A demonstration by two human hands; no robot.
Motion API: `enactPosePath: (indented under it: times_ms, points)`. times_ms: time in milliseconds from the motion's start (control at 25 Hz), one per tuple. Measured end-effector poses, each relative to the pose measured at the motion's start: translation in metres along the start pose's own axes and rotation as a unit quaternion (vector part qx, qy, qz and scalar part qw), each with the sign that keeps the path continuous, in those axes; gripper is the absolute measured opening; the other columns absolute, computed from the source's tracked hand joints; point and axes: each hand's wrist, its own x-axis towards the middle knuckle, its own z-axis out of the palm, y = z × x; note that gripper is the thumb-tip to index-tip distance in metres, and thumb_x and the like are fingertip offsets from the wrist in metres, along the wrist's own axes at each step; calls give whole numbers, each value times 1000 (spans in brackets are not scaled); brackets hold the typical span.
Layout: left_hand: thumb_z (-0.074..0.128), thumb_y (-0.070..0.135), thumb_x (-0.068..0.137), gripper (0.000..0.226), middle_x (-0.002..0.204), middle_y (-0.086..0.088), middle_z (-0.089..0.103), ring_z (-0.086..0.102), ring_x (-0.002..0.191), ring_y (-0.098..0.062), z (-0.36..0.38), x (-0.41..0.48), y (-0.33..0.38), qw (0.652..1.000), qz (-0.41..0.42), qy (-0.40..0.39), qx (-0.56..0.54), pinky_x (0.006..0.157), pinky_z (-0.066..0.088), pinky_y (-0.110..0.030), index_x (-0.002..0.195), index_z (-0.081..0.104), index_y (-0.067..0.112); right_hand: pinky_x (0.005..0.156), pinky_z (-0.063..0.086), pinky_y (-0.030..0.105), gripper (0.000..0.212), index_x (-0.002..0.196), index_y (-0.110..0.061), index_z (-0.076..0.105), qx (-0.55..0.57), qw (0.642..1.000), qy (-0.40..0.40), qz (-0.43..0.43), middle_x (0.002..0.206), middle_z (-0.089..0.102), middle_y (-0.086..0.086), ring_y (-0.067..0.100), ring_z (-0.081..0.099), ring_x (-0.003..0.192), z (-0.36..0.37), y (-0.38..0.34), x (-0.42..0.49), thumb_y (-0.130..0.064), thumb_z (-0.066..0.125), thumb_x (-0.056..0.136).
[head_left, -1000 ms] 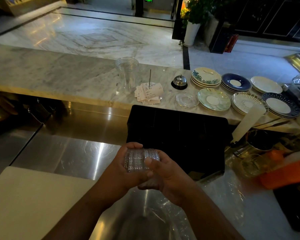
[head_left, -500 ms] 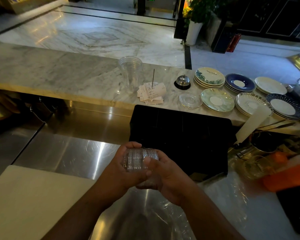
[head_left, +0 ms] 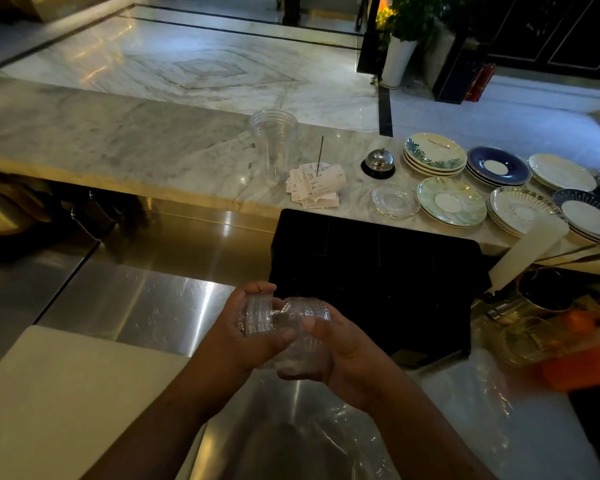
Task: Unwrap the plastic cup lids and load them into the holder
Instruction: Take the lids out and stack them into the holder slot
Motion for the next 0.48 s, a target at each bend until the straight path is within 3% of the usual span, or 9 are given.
enactPosePath:
  times_ms: [120,200,320,400,480]
  points:
    - [91,31,64,63,120,-4,75,77,104,-30,-7,1,-4,1000,-7,15,-5,75,64,-35,120,66,43,78,60,49,50,139,-15,53,3,1000,9,13,138,61,28,56,62,119,0,5,3,-23,64,91]
    - [91,30,63,61,114,2,76,77,98,-27,-11,4,-6,1000,-9,25,-14,74,64,-35,117,68,42,77,59,50,52,140,-14,52,4,1000,8,17,135,63,29,49,65,109,0,9,5,-23,64,90]
    - [92,33,62,61,110,8,76,77,103,-29,-21,8,-7,999,-13,33,-11,85,66,-44,118,68,41,77,59,51,51,136,-13,53,-7,999,50,0,130,64,25,44,67,106,-7,6,12,-23,69,89]
    - [92,34,63,64,112,7,76,76,109,-29,-30,8,-9,999,-20,40,-10,93,64,-51,121,67,41,74,63,41,47,131,-21,54,-135,980,143,-33,131,63,20,33,71,109,-15,-4,23,-21,76,89]
    - [93,33,63,67,114,6,75,75,112,-30,-39,8,-13,998,-32,49,-14,96,63,-55,124,66,40,72,61,24,63,131,-35,49,-379,899,209,-70,129,60,4,11,71,99,-20,-15,40,-29,86,81]
